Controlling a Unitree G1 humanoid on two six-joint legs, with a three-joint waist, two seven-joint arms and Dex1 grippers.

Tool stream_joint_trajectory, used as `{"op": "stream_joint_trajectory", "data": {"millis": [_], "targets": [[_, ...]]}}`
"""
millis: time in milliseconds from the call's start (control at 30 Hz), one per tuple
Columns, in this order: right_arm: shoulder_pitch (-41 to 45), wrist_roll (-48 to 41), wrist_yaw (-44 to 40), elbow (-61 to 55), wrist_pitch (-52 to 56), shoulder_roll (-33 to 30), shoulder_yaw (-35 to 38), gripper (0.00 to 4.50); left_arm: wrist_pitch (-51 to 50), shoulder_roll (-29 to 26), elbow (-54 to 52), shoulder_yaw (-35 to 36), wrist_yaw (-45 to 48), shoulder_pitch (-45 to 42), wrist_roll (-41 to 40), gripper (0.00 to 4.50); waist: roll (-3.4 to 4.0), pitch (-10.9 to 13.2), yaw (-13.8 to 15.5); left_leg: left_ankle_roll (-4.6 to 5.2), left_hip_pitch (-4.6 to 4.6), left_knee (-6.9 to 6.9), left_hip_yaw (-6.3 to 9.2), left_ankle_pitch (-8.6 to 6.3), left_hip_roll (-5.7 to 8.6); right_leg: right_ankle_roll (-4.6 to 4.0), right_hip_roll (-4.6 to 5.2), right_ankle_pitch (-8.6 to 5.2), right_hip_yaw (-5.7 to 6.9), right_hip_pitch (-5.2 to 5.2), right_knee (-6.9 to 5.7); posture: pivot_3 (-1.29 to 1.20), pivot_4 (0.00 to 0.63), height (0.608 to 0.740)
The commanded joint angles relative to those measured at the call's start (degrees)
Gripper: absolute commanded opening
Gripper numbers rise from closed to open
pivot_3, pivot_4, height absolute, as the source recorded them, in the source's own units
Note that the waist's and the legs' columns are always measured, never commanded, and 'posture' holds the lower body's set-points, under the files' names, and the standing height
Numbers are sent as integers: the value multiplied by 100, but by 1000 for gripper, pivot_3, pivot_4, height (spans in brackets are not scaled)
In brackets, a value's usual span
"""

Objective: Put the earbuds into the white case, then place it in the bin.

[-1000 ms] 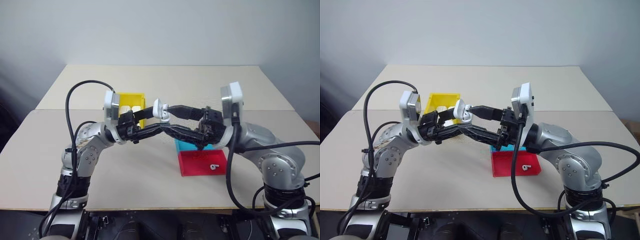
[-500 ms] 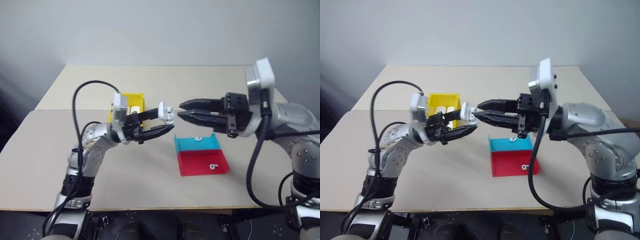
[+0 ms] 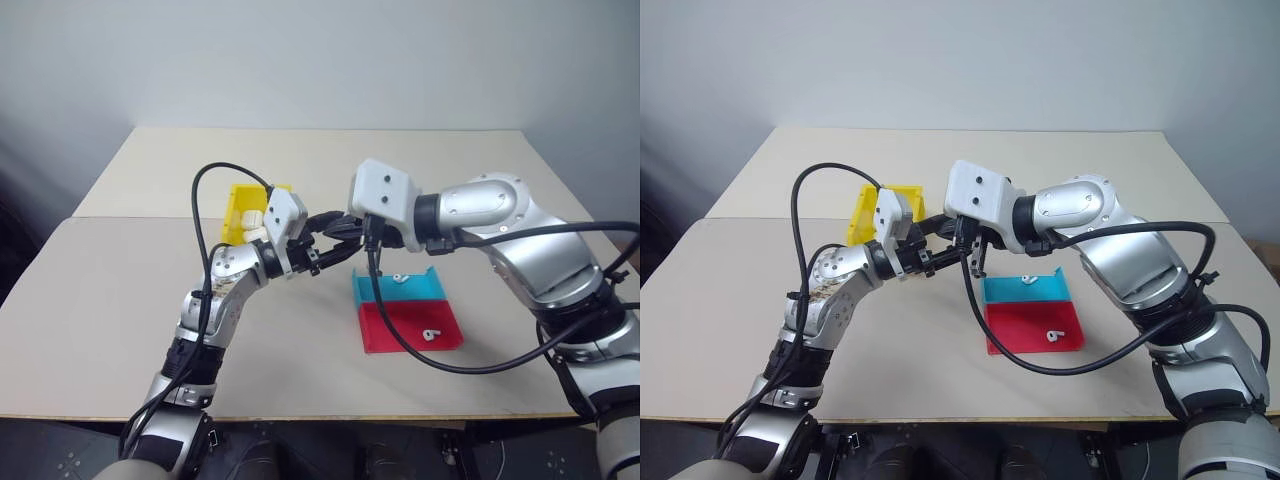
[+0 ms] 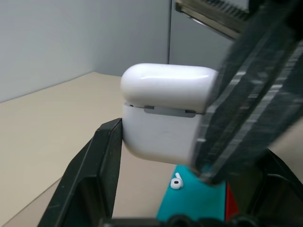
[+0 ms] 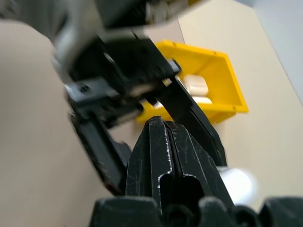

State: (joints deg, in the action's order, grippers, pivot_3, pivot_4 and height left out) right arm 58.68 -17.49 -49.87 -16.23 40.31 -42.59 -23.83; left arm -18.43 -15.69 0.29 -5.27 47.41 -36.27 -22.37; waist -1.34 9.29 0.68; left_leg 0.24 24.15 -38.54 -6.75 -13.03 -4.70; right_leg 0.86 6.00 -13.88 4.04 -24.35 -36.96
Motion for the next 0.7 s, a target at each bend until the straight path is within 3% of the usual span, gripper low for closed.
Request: {"op": "stream_joint_trajectory", "data": {"millis": [33,267,367,567,700], "targets": [[-84,96,60,102,107,-137,602,19,128,-70,-512,235,-16,79,-183,2763,0,0,4,1,1,-2,0,-1,0,0,0,0,0,0,1,0,150,740],[-405,-1585,76,-46,1104,281,2573,19,-14,-18,-737,784,-624,193,-368,2763,0,0,-6,5,2,-7,4,-3,-2,0,0,1,3,3,-2,0,150,740],[-779,-1937,-4,-50,1071,217,3103,19,-81,-141,-640,1033,-1430,21,64,2763,0,0,0,8,-1,-7,9,-5,-3,-1,-1,1,6,9,-1,0,150,740],[-1627,-1446,288,-463,1061,-203,2652,19,-221,-396,120,1178,-3088,-249,1306,2763,0,0,2,11,-3,-6,10,-7,1,0,2,0,8,13,0,0,150,740],[-1719,-1552,450,-551,1108,-70,2630,19,-352,-469,393,1039,-3287,-237,1610,2763,0,0,-16,10,0,-5,7,-6,0,0,1,0,4,4,-2,0,150,740]]}}
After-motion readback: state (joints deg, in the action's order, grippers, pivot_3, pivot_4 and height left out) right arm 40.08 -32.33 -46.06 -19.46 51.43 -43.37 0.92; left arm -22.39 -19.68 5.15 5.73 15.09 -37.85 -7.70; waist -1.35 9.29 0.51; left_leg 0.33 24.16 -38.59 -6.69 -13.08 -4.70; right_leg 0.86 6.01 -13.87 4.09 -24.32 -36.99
